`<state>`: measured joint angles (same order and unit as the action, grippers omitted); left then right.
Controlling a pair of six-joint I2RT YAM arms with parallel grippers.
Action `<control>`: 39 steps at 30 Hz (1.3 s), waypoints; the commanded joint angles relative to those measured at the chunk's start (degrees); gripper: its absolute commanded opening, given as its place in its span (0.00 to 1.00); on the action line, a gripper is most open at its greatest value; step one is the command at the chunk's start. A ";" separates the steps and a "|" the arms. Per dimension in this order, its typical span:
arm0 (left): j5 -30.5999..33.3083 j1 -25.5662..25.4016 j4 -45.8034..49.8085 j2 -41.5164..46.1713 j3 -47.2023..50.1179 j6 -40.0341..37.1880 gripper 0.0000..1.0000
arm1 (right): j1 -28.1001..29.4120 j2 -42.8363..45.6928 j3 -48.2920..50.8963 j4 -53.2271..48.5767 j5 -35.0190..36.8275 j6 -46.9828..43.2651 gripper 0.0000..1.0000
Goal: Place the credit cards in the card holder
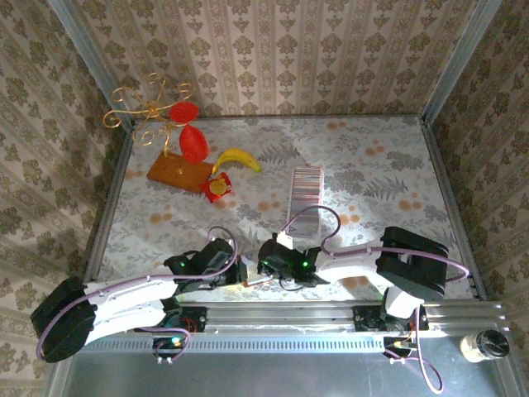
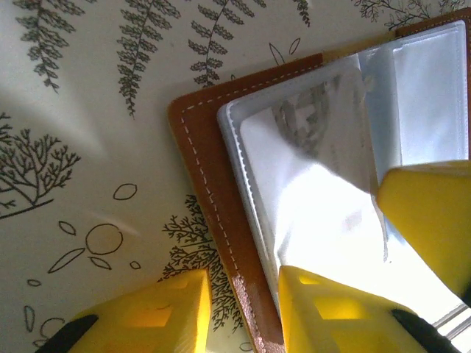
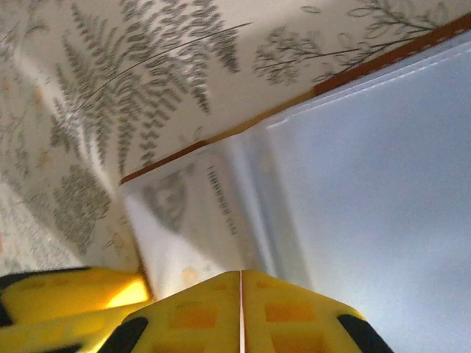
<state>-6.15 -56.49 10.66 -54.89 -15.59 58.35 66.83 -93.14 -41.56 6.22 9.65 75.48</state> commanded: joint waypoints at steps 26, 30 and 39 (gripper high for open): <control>-1.58 3.70 5.41 0.78 1.97 -1.73 0.40 | -3.11 0.24 -1.51 -16.34 0.99 -4.54 0.44; -1.85 3.80 4.07 -0.55 2.11 -1.65 0.37 | -2.26 -0.31 -2.10 -15.35 0.31 -3.88 0.45; -2.02 3.91 2.45 -1.88 2.77 -1.65 0.33 | -0.03 1.56 -4.22 -20.43 3.21 -3.95 0.50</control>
<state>-8.86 -52.77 12.53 -54.02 -15.09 57.87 66.24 -91.37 -44.95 -9.78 12.43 71.72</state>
